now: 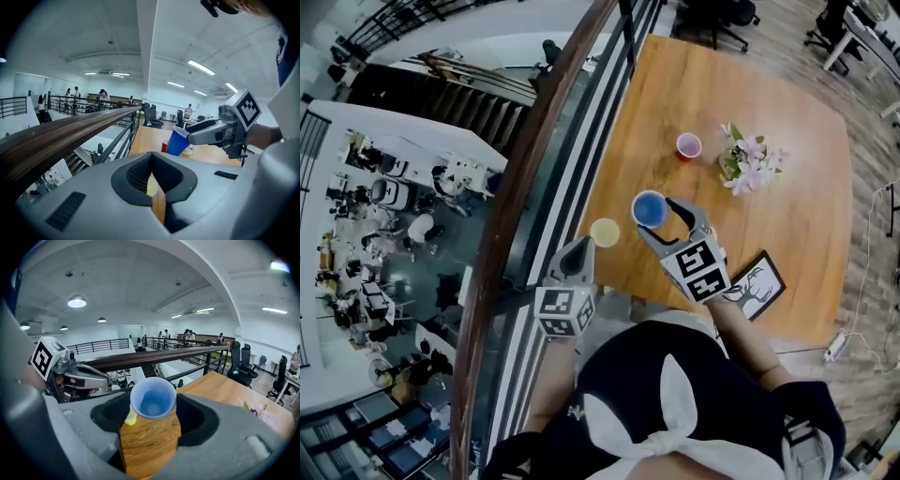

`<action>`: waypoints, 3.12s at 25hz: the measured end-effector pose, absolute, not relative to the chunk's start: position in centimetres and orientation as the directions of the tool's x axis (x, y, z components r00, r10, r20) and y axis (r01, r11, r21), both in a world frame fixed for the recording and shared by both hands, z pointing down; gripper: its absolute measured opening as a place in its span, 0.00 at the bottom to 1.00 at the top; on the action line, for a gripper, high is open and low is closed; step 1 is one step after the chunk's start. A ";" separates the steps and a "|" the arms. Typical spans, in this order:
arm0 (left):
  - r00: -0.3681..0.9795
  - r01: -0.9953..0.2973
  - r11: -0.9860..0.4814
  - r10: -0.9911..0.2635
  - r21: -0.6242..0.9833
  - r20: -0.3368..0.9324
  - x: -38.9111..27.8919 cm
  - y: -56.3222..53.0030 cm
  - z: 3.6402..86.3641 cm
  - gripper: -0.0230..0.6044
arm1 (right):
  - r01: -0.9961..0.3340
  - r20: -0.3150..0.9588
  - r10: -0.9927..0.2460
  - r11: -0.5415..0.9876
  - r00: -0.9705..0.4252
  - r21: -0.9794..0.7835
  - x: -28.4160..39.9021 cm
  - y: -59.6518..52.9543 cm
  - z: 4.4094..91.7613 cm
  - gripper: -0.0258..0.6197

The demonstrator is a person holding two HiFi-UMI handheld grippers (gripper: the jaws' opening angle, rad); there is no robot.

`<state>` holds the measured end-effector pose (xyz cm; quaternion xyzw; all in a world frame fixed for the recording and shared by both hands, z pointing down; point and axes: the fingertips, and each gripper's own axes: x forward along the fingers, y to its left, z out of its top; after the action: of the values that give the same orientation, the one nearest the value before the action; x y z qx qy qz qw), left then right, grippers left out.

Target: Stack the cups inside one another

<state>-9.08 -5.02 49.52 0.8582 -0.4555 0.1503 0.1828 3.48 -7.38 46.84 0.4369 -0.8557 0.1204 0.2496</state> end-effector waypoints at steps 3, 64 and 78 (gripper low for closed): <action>0.511 -0.857 -0.485 -0.748 0.176 0.423 -10.5 -4.6 49.5 0.06 | -0.779 0.529 -0.664 0.627 -0.529 0.008 1.5 -7.4 46.8 0.51; 0.395 -0.918 -0.325 -0.797 0.228 0.456 -16.8 -4.0 52.4 0.06 | -0.583 0.690 -0.378 0.809 -0.618 -0.079 -8.1 -7.2 58.1 0.52; 0.391 -0.920 -0.322 -0.797 0.225 0.460 -16.7 -4.3 52.7 0.06 | -0.569 0.688 -0.356 0.816 -0.632 -0.101 -8.2 -7.2 58.4 0.55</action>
<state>-16.70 -4.28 52.71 0.8018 -0.5352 0.1337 0.2296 -8.25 -7.22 58.41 0.2601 -0.8898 0.1563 0.3410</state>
